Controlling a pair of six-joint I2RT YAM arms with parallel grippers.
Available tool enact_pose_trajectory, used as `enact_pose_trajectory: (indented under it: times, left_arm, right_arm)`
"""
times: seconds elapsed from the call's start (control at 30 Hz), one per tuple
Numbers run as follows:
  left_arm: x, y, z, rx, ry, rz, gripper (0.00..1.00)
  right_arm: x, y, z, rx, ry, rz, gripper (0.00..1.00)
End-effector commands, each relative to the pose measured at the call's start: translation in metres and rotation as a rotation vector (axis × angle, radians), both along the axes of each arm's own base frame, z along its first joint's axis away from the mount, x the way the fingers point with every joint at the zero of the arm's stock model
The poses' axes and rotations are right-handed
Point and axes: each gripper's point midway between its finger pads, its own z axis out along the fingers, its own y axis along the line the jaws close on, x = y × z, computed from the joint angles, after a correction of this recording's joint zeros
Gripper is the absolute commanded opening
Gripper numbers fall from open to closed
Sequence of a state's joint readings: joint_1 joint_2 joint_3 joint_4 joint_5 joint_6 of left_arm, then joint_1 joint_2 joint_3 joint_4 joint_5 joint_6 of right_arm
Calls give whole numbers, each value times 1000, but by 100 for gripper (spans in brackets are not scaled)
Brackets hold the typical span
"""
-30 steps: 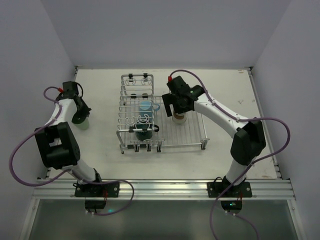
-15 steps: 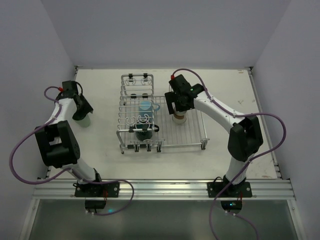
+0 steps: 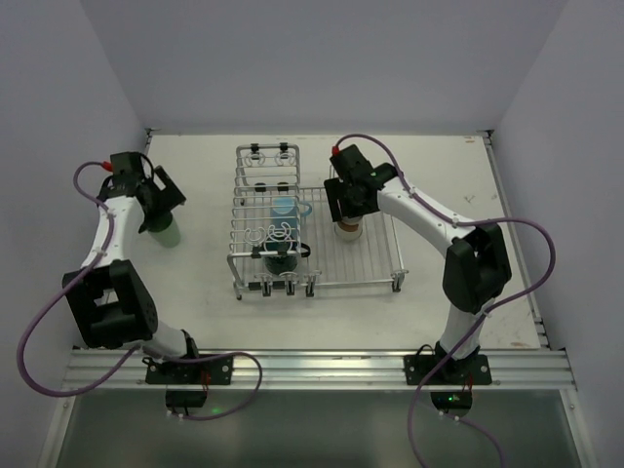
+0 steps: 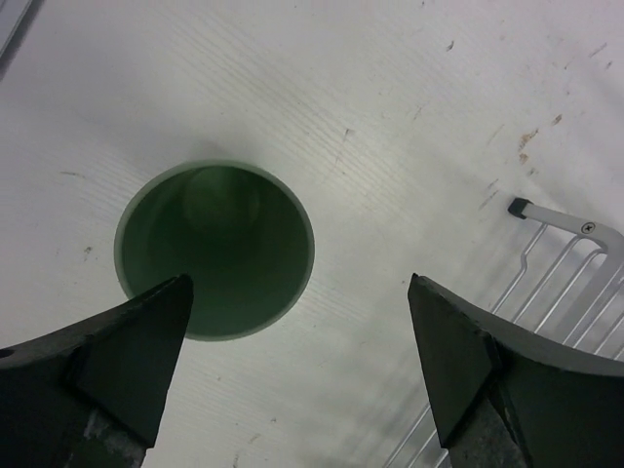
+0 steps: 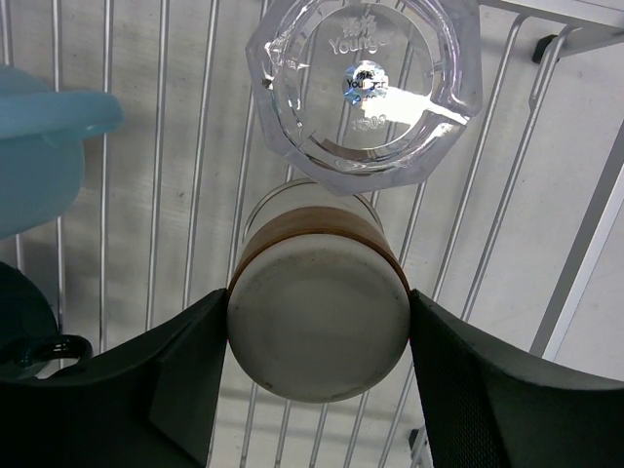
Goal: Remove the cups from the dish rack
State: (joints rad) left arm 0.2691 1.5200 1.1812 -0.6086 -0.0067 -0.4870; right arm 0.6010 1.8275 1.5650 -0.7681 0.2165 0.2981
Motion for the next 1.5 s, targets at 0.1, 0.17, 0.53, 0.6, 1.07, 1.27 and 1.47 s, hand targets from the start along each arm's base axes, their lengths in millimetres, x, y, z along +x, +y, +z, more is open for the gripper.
enact_pose_trajectory:
  times: [0.1,0.17,0.53,0.6,1.07,1.27,1.47]
  left_arm:
    - [-8,7,85,59,-178,60,98]
    - [-13,4,121,68,-268,64,98]
    - [-42,-142,264,-295,-834,-502,98]
    - [-57,-183,280,-400,-898,-683,98]
    - [-154,-276,284,-952,-939,-1151,91]
    - [-177,-291,297,-1078,-956,-1209,88]
    - [-185,-305,297,-1141,-918,-1225,87]
  right_arm:
    - [-1,2,25,63,-46,-9,0]
    - [-9,-5,34,71,-57,-29,0]
    - [-63,-16,153,365,-269,3,0]
    - [-76,-12,182,459,-327,50,0]
    - [-137,25,288,874,-548,416,0]
    - [-138,47,297,959,-539,510,0]
    - [-136,58,304,1010,-530,550,0]
